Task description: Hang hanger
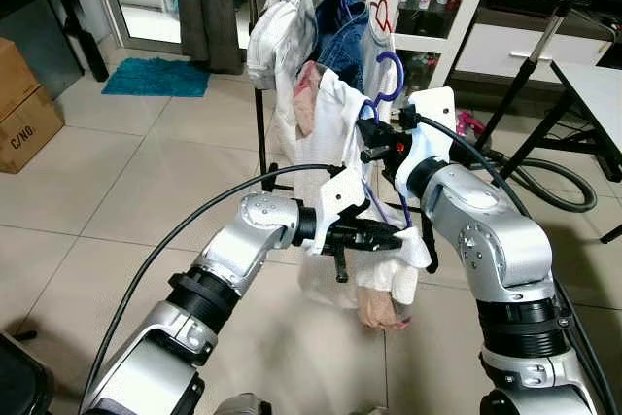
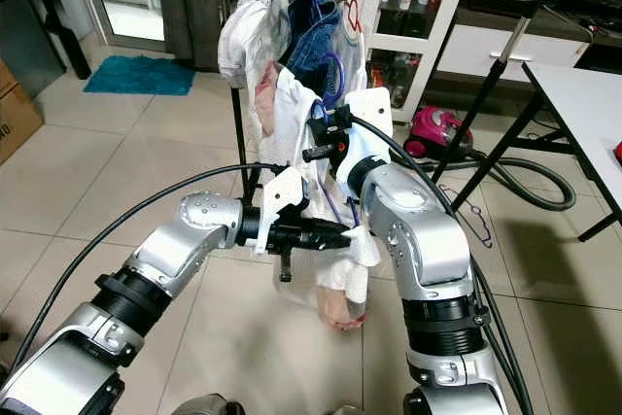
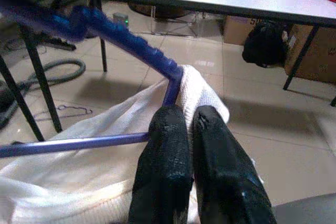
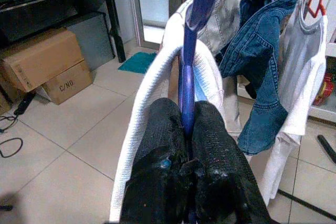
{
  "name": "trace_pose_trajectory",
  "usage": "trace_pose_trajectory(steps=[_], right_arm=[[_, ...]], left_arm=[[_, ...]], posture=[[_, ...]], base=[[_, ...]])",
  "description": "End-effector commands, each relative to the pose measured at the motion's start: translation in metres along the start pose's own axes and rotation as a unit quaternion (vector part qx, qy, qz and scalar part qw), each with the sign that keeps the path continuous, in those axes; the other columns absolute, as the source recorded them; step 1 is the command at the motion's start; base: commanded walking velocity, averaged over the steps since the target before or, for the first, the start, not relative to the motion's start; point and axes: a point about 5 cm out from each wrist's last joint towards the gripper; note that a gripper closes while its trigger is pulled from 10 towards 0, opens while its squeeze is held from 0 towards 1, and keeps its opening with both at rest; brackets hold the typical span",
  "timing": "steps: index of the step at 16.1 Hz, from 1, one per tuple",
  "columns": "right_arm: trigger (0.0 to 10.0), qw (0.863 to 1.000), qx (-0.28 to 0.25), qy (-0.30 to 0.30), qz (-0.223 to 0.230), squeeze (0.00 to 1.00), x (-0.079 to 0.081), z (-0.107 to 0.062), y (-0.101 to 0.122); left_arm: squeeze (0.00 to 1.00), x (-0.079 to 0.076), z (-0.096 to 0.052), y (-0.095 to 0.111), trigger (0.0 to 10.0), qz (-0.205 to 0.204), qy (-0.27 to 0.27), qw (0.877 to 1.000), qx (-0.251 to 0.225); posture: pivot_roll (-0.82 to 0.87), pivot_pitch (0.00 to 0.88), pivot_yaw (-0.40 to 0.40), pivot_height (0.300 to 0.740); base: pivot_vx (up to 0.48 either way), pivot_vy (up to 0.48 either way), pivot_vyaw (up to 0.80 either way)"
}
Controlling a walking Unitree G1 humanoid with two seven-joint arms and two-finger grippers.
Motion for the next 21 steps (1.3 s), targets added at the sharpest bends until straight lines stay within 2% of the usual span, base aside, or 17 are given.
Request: trace_pose_trajectory(steps=[1,3,6,7,10,12,13,14,15,16,17,19,21], right_arm=[[10.0,1.000,-0.015,0.003,-0.005,0.00,0.002,0.002,0.009],[10.0,1.000,-0.011,-0.006,0.002,0.00,-0.001,0.003,0.008],[10.0,0.999,-0.009,-0.042,0.024,0.00,-0.009,0.007,0.008],[10.0,0.997,-0.010,-0.054,0.046,0.00,-0.012,0.009,0.008],[10.0,0.987,-0.006,-0.047,0.155,0.00,-0.011,0.014,0.010],[10.0,0.969,-0.012,-0.054,0.239,0.00,-0.018,0.017,0.013],[10.0,0.964,-0.011,-0.052,0.259,0.00,-0.022,0.017,0.014],[10.0,0.951,-0.015,-0.051,0.305,0.00,-0.029,0.017,0.015],[10.0,0.945,-0.017,-0.049,0.324,0.00,-0.032,0.017,0.016],[10.0,0.945,-0.013,-0.044,0.325,0.00,-0.033,0.017,0.017],[10.0,0.951,0.002,-0.036,0.306,0.00,-0.037,0.014,0.017],[10.0,0.955,0.009,-0.040,0.294,0.00,-0.046,0.013,0.016],[10.0,0.958,0.018,-0.025,0.287,0.00,-0.048,0.011,0.019]], left_arm=[[0.00,-0.001,0.002,0.008,0.0,0.027,-0.001,1.000,-0.011],[0.00,-0.006,0.001,0.008,0.0,0.049,-0.012,0.999,-0.009],[0.00,-0.025,0.001,0.012,0.0,0.064,-0.079,0.995,-0.019],[0.00,-0.034,0.002,0.012,0.0,0.064,-0.109,0.992,-0.017],[0.00,-0.040,0.007,0.005,0.0,0.075,-0.114,0.991,0.009],[0.00,-0.039,0.005,0.000,0.0,0.076,-0.106,0.991,0.034],[0.00,-0.037,0.003,-0.002,0.0,0.081,-0.103,0.990,0.047],[0.00,-0.033,-0.002,-0.009,0.0,0.095,-0.087,0.989,0.078],[0.00,-0.031,-0.004,-0.012,0.0,0.099,-0.077,0.988,0.088],[0.00,-0.027,-0.007,-0.014,0.0,0.104,-0.064,0.988,0.097],[0.00,-0.021,-0.015,-0.014,0.0,0.112,-0.035,0.988,0.103],[0.00,-0.022,-0.025,-0.007,0.0,0.118,-0.024,0.989,0.082],[0.00,-0.022,-0.034,-0.008,0.0,0.127,-0.004,0.988,0.085]], posture=[[-0.01,0.000,-0.040,0.740],[-0.01,0.000,-0.043,0.740],[0.00,0.000,-0.047,0.740],[0.00,0.000,-0.048,0.740],[0.00,0.000,-0.048,0.740],[0.00,0.000,-0.044,0.740],[0.00,0.000,-0.044,0.740],[0.00,0.000,-0.044,0.740],[0.00,0.000,-0.043,0.740],[0.00,0.000,-0.043,0.740],[0.00,0.000,-0.042,0.740],[0.00,0.000,-0.041,0.740],[0.00,0.000,-0.042,0.740]], base=[[0.000,0.000,0.00],[0.000,0.000,0.00],[0.000,0.000,0.00],[0.000,0.000,0.00],[0.000,0.000,0.00],[0.000,0.000,0.00],[0.000,0.000,0.00],[0.000,0.000,0.00],[0.000,0.000,0.00],[0.000,0.000,0.00],[0.000,0.000,0.00],[0.000,0.000,0.00],[0.000,0.000,0.00]])
Point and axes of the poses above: a point about 5 cm out from each wrist's last joint towards the gripper, its own z axis pointing out of the wrist towards the gripper, its own y axis along the axis of the wrist's last joint, x = y × z, and after that the axes turned 3 degrees about z, right-handed
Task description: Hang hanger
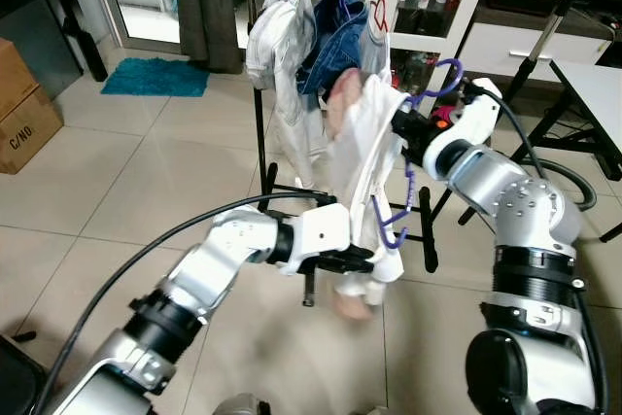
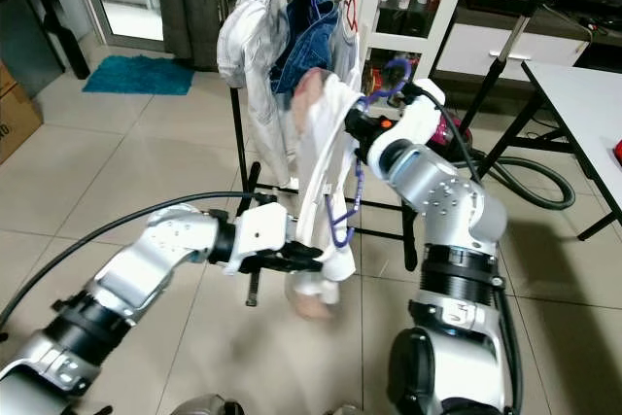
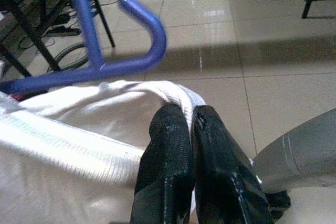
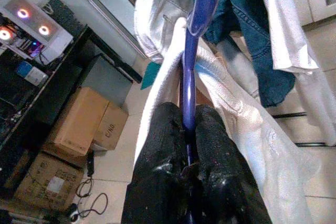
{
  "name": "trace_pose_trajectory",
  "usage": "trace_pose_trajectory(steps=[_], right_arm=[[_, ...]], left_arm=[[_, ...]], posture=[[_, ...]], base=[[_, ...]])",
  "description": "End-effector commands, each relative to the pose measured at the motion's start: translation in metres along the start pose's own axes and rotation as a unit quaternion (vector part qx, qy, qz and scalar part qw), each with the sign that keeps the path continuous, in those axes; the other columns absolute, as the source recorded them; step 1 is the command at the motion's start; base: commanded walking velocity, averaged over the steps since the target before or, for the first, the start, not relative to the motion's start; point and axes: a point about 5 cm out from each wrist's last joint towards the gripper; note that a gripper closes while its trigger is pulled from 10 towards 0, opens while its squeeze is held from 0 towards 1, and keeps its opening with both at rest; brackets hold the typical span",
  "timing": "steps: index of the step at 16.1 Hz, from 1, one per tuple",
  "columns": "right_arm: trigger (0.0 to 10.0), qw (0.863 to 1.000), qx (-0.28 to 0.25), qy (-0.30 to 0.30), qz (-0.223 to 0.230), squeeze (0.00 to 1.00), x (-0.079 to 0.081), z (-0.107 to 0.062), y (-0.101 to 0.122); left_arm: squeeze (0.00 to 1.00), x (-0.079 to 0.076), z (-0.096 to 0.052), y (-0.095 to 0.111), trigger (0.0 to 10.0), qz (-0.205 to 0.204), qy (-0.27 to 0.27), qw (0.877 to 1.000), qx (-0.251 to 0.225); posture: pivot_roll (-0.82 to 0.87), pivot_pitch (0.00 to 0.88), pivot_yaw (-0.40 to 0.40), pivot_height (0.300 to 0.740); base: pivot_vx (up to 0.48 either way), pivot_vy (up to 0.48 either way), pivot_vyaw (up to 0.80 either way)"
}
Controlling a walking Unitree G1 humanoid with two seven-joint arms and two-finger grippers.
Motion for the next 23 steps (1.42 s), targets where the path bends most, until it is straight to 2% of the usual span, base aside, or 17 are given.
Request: trace_pose_trajectory(steps=[1,2,4,5,7,8,10,11,12,14,15,16,17,19,21,22,23], right_arm=[[10.0,0.999,0.007,0.035,-0.022,0.00,0.011,-0.001,0.006],[10.0,0.998,0.025,0.046,-0.048,0.00,0.012,-0.003,0.002],[10.0,0.982,0.114,0.066,-0.137,0.00,0.004,-0.019,-0.024],[10.0,0.975,0.139,0.066,-0.161,0.00,-0.003,-0.027,-0.033],[10.0,0.955,0.187,0.080,-0.217,0.00,-0.013,-0.044,-0.045],[10.0,0.948,0.198,0.084,-0.233,0.00,-0.015,-0.049,-0.046],[10.0,0.921,0.234,0.103,-0.295,0.00,-0.027,-0.072,-0.042],[10.0,0.916,0.239,0.109,-0.305,0.00,-0.029,-0.076,-0.040],[10.0,0.902,0.252,0.129,-0.325,0.00,-0.034,-0.089,-0.033],[10.0,0.861,0.311,0.146,-0.375,0.00,-0.043,-0.110,-0.026],[10.0,0.841,0.331,0.111,-0.413,0.00,-0.052,-0.112,-0.024],[10.0,0.832,0.318,0.034,-0.453,0.00,-0.063,-0.105,-0.018],[10.0,0.840,0.290,-0.004,-0.459,0.00,-0.063,-0.094,-0.018],[10.0,0.839,0.243,-0.019,-0.488,0.00,-0.050,-0.073,-0.037],[10.0,0.852,0.247,0.014,-0.462,0.00,-0.036,-0.063,-0.063],[10.0,0.830,0.283,0.057,-0.477,0.00,-0.027,-0.064,-0.083],[10.0,0.824,0.277,0.048,-0.492,0.00,-0.026,-0.061,-0.089]], left_arm=[[0.00,0.002,-0.005,0.000,0.0,0.012,0.020,1.000,0.002],[0.00,0.005,-0.010,-0.002,0.0,0.017,0.038,0.999,0.008],[0.00,0.022,-0.038,0.005,0.0,0.045,0.113,0.993,-0.001],[0.00,0.024,-0.051,0.008,0.0,0.054,0.118,0.991,0.004],[0.00,0.017,-0.068,0.000,0.0,0.057,0.084,0.993,0.055],[0.00,0.016,-0.070,-0.003,0.0,0.056,0.078,0.993,0.065],[0.00,0.007,-0.076,-0.012,0.0,0.037,0.054,0.994,0.084],[0.00,0.005,-0.077,-0.013,0.0,0.032,0.048,0.995,0.085],[0.00,-0.001,-0.076,-0.015,0.0,0.022,0.029,0.995,0.088],[0.00,-0.003,-0.070,-0.016,0.0,0.024,0.023,0.995,0.091],[0.00,-0.002,-0.067,-0.015,0.0,0.029,0.026,0.995,0.090],[0.00,0.000,-0.063,-0.012,0.0,0.033,0.037,0.995,0.083],[0.00,0.005,-0.059,-0.010,0.0,0.040,0.065,0.994,0.080],[0.00,0.022,-0.053,-0.007,0.0,0.041,0.143,0.986,0.076],[0.00,0.030,-0.050,-0.003,0.0,0.039,0.184,0.980,0.060],[0.00,0.031,-0.049,0.002,0.0,0.046,0.190,0.980,0.049],[0.00,0.031,-0.048,0.006,0.0,0.053,0.186,0.981,0.035]], posture=[[0.01,0.000,-0.042,0.740],[0.01,0.000,-0.041,0.740],[0.01,0.000,-0.042,0.740],[0.01,0.000,-0.043,0.740],[0.01,0.000,-0.039,0.740],[0.01,0.000,-0.038,0.740],[0.01,0.000,-0.029,0.740],[0.01,0.000,-0.028,0.740],[0.01,0.000,-0.023,0.740],[0.00,0.000,-0.016,0.740],[0.00,0.000,-0.016,0.740],[0.00,0.000,-0.012,0.740],[0.00,0.000,-0.012,0.740],[0.00,0.000,-0.011,0.740],[0.00,0.000,-0.012,0.740],[0.00,0.000,-0.015,0.740],[0.00,0.000,-0.016,0.740]], base=[[0.000,0.000,0.00],[0.000,0.000,0.00],[0.000,0.000,0.00],[0.000,0.000,0.00],[0.000,0.000,0.00],[0.000,0.000,0.00],[0.000,0.000,0.00],[0.000,0.000,0.00],[0.000,0.000,0.00],[0.000,0.000,0.00],[0.000,0.000,0.00],[0.000,0.000,0.00],[0.000,0.000,0.00],[0.000,0.000,0.00],[0.000,0.000,0.00],[0.000,0.000,0.00],[0.000,0.000,0.00]])
Point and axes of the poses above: a point about 5 cm out from each wrist's last joint towards the gripper, its own z axis pointing out of the wrist towards the gripper, its own y axis along the axis of the wrist's last joint, x = y × z, and after that the axes turned 3 degrees about z, right-handed
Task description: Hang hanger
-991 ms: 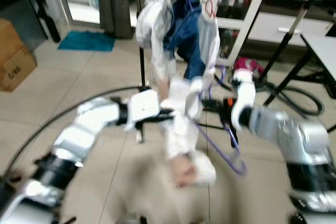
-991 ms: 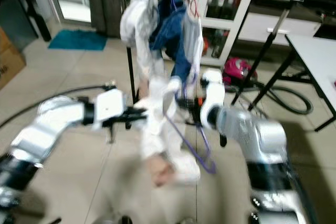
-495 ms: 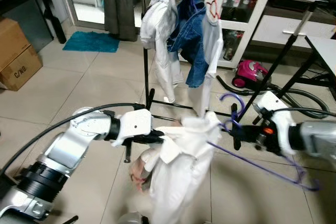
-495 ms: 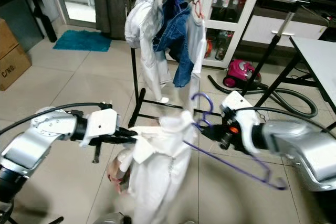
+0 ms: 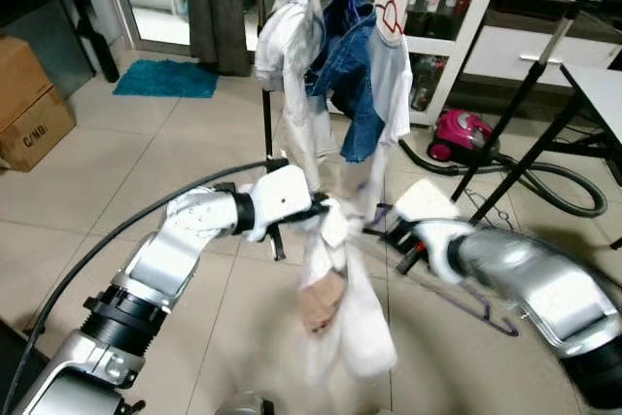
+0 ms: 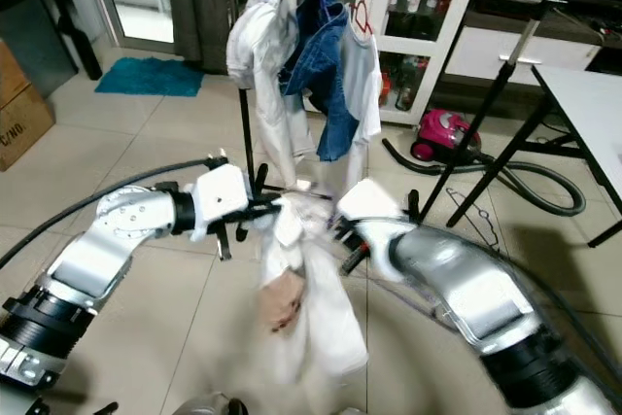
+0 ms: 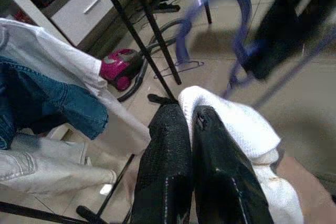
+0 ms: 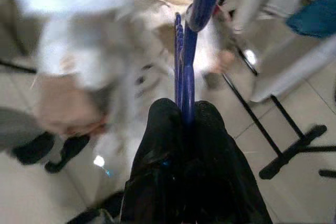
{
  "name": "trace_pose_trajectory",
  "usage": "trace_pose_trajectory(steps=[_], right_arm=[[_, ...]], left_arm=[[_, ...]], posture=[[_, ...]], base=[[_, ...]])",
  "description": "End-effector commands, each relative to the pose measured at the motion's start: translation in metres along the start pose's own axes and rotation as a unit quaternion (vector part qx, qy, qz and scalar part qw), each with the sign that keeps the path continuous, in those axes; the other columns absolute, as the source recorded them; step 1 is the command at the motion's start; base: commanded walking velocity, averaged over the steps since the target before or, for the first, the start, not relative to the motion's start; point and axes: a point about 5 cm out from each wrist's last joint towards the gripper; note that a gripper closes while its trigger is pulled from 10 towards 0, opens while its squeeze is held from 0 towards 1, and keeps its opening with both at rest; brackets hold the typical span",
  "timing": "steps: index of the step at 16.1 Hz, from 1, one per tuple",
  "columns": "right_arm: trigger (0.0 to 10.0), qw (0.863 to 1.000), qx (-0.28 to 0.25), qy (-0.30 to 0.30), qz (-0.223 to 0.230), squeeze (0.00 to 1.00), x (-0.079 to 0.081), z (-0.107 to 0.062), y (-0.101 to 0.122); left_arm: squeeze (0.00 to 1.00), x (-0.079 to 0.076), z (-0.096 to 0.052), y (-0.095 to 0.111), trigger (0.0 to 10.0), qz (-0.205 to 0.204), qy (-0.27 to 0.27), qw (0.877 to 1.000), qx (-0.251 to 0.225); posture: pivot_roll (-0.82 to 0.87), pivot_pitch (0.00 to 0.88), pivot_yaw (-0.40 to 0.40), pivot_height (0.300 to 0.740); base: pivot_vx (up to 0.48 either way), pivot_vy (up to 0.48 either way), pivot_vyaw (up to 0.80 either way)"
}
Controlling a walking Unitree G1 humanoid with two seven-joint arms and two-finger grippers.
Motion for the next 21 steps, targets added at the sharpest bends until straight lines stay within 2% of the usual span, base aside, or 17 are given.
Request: trace_pose_trajectory(steps=[1,2,3,7,8,9,10,11,13,14,15,16,17,18,19,20,21], right_arm=[[10.0,1.000,0.002,0.013,-0.010,0.00,0.005,-0.001,0.000],[10.0,0.998,0.013,0.052,-0.031,0.00,0.010,-0.007,-0.007],[10.0,0.997,0.019,0.063,-0.037,0.00,0.007,-0.013,-0.012],[10.0,0.995,-0.028,0.095,-0.012,0.00,-0.032,-0.071,-0.019],[10.0,0.995,-0.029,0.094,-0.005,0.00,-0.038,-0.079,-0.021],[10.0,0.996,-0.021,0.081,0.017,0.00,-0.049,-0.094,-0.031],[10.0,0.998,-0.010,0.058,0.038,0.00,-0.055,-0.101,-0.043],[10.0,0.998,-0.002,0.034,0.055,0.00,-0.056,-0.100,-0.052],[10.0,0.987,-0.029,-0.077,0.139,0.00,-0.055,-0.085,-0.077],[10.0,0.977,-0.046,-0.111,0.178,0.00,-0.048,-0.077,-0.087],[10.0,0.972,-0.056,-0.123,0.192,0.00,-0.043,-0.073,-0.091],[10.0,0.960,-0.083,-0.143,0.228,0.00,-0.026,-0.064,-0.098],[10.0,0.954,-0.108,-0.134,0.247,0.00,-0.006,-0.057,-0.096],[10.0,0.942,-0.129,-0.156,0.267,0.00,0.001,-0.052,-0.092],[10.0,0.931,-0.140,-0.189,0.280,0.00,-0.001,-0.050,-0.090],[10.0,0.913,-0.154,-0.212,0.313,0.00,-0.002,-0.046,-0.087],[10.0,0.901,-0.150,-0.247,0.323,0.00,-0.004,-0.043,-0.090]], left_arm=[[0.00,0.003,0.000,0.008,0.0,0.016,0.000,1.000,-0.019],[0.00,0.000,-0.002,0.003,0.0,0.016,-0.013,1.000,-0.006],[0.00,-0.004,-0.006,-0.003,0.0,0.012,-0.028,1.000,0.006],[0.00,-0.021,-0.028,-0.027,0.0,-0.033,-0.096,0.994,0.050],[0.00,-0.021,-0.029,-0.028,0.0,-0.038,-0.097,0.993,0.052],[0.00,-0.021,-0.032,-0.034,0.0,-0.070,-0.070,0.994,0.055],[0.00,-0.019,-0.034,-0.040,0.0,-0.108,-0.034,0.992,0.052],[0.00,-0.018,-0.035,-0.043,0.0,-0.136,-0.005,0.989,0.050],[0.00,-0.018,-0.043,-0.054,0.0,-0.222,0.077,0.971,0.036],[0.00,-0.022,-0.047,-0.057,0.0,-0.234,0.091,0.967,0.037],[0.00,-0.024,-0.048,-0.058,0.0,-0.238,0.097,0.966,0.040],[0.00,-0.027,-0.051,-0.062,0.0,-0.254,0.126,0.958,0.043],[0.00,-0.027,-0.051,-0.065,0.0,-0.267,0.162,0.949,0.046],[0.00,-0.024,-0.049,-0.066,0.0,-0.288,0.201,0.935,0.036],[0.00,-0.024,-0.048,-0.065,0.0,-0.316,0.221,0.923,0.020],[0.00,-0.022,-0.047,-0.066,1.5,-0.325,0.248,0.913,0.006],[0.00,-0.022,-0.046,-0.067,10.0,-0.329,0.270,0.905,0.015]], posture=[[0.00,0.000,-0.015,0.740],[0.00,0.000,-0.016,0.740],[0.00,0.000,-0.014,0.740],[0.00,0.000,-0.017,0.740],[0.00,0.000,-0.017,0.740],[0.01,0.000,-0.021,0.740],[0.01,0.000,-0.021,0.740],[0.01,0.000,-0.020,0.740],[0.01,0.000,-0.020,0.740],[0.01,0.000,-0.019,0.740],[0.01,0.000,-0.015,0.740],[0.01,0.000,-0.003,0.740],[0.01,0.000,0.005,0.740],[0.00,0.000,0.013,0.740],[0.00,0.000,0.019,0.740],[-0.01,0.000,0.021,0.740],[0.00,0.000,0.014,0.740]], base=[[0.000,0.000,0.00],[0.000,0.000,0.00],[0.000,0.000,0.00],[0.000,0.000,0.00],[0.000,0.000,0.00],[0.000,0.000,0.00],[0.000,0.000,0.00],[0.000,0.000,0.00],[0.000,0.000,0.00],[0.000,0.000,0.00],[0.000,0.000,0.00],[0.000,0.000,0.00],[0.000,0.000,0.00],[0.000,0.000,-0.61],[0.000,0.000,-0.80],[0.000,0.000,-0.80],[0.000,0.000,-0.80]])
Point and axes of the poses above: a point about 5 cm out from each wrist's last joint towards the gripper, its own z axis pointing out of the wrist towards the gripper, its own y axis along the axis of the wrist's last joint, x = y × z, and after that the axes turned 3 degrees about z, right-handed
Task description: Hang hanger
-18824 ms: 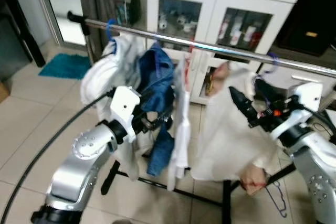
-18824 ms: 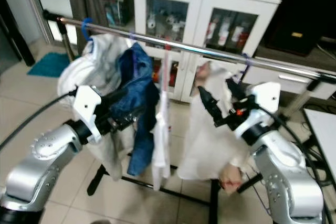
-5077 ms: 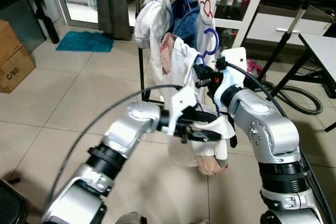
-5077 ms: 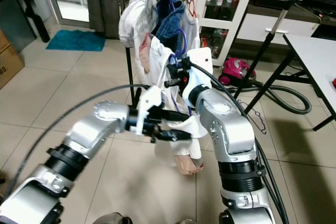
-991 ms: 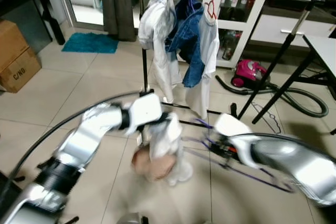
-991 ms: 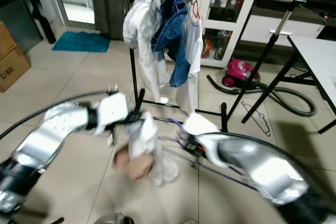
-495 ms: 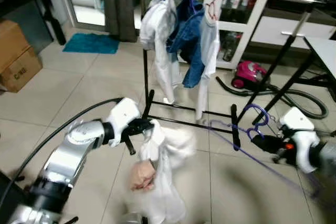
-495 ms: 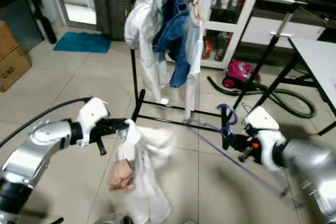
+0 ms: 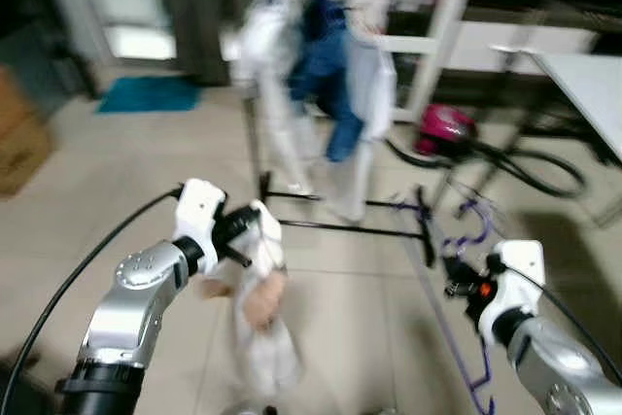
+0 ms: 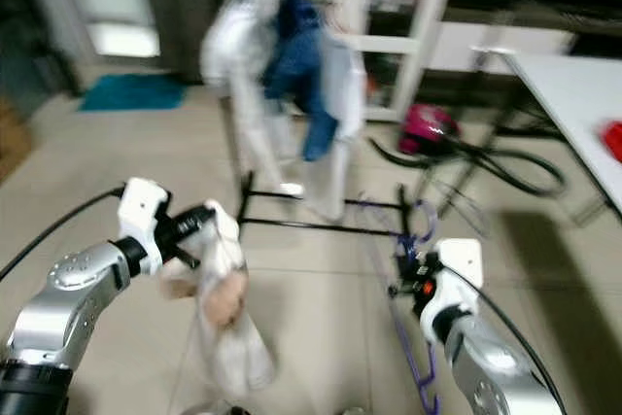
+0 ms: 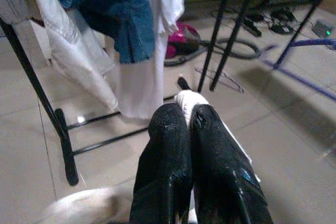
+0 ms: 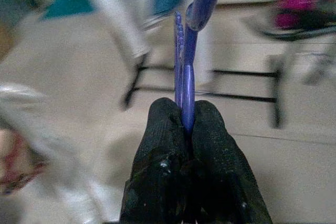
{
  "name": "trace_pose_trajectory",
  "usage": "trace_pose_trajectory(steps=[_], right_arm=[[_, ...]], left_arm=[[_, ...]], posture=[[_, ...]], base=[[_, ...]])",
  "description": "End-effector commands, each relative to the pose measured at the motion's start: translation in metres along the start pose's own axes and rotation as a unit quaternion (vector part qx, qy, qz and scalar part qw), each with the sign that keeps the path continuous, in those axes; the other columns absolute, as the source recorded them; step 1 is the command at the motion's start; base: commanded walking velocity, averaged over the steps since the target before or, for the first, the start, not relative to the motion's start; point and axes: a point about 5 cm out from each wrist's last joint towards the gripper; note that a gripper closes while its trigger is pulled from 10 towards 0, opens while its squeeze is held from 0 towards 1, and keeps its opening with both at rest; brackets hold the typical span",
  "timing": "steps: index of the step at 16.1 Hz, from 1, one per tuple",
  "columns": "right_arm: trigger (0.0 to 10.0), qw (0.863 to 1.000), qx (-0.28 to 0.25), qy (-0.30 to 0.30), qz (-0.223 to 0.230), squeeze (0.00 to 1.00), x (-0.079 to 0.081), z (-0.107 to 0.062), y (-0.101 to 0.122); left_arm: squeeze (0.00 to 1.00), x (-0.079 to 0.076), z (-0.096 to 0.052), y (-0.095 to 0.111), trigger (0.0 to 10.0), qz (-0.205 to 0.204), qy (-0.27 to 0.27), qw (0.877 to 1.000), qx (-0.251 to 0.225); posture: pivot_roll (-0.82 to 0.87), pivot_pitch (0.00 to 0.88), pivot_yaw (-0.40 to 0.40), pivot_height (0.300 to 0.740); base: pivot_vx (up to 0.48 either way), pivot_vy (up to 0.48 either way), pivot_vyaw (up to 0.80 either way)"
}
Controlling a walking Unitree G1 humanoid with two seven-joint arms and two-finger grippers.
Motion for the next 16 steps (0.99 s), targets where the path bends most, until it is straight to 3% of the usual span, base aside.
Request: trace_pose_trajectory(steps=[1,2,5,6,7,12,14,16], right_arm=[[10.0,0.999,-0.016,-0.051,0.009,0.00,-0.010,-0.001,0.001],[10.0,0.995,-0.033,-0.088,0.041,0.00,-0.014,0.001,-0.001],[10.0,0.989,-0.051,-0.111,0.085,0.00,-0.006,0.004,-0.003],[10.0,0.987,-0.055,-0.110,0.100,0.00,-0.002,0.006,-0.002],[10.0,0.986,-0.059,-0.115,0.105,0.00,0.000,0.007,-0.002],[10.0,0.981,-0.065,-0.142,0.118,0.00,-0.001,0.007,-0.003],[10.0,0.982,-0.062,-0.161,0.079,0.00,-0.001,0.007,-0.001],[10.0,0.979,-0.080,-0.167,0.080,0.00,-0.001,0.006,0.002]], left_arm=[[0.00,0.001,0.002,0.009,10.0,0.012,0.026,0.999,-0.017],[0.00,0.001,0.000,0.012,10.0,0.022,0.050,0.998,-0.031],[0.00,-0.001,-0.001,0.014,10.0,0.005,0.065,0.997,-0.052],[0.00,-0.003,-0.002,0.009,10.0,-0.013,0.051,0.998,-0.038],[0.00,-0.006,-0.002,0.006,10.0,-0.003,0.048,0.998,-0.031],[0.00,-0.008,0.007,0.006,10.0,0.019,0.042,0.999,-0.013],[0.00,-0.005,0.011,0.012,10.0,0.020,0.048,0.999,-0.017],[0.00,-0.004,0.013,0.016,10.0,0.019,0.046,0.999,-0.022]], posture=[[0.00,0.000,0.014,0.740],[0.01,0.000,0.008,0.740],[0.01,0.000,0.010,0.740],[0.01,0.000,0.011,0.740],[0.00,0.000,0.013,0.740],[0.00,0.000,0.025,0.740],[0.00,0.000,0.030,0.740],[0.00,0.000,0.036,0.740]], base=[[0.000,0.000,-0.80],[0.000,0.000,-0.80],[0.000,0.000,-0.80],[0.000,0.000,-0.80],[0.000,0.000,-0.80],[0.000,0.056,-0.80],[0.000,0.379,-0.80],[0.000,0.403,-0.80]])
Point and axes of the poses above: a point about 5 cm out from each wrist's last joint towards the gripper, its own z axis pointing out of the wrist towards the gripper, its own y axis along the axis of the wrist's last joint, x = y × z, and after that the axes turned 3 degrees about z, right-handed
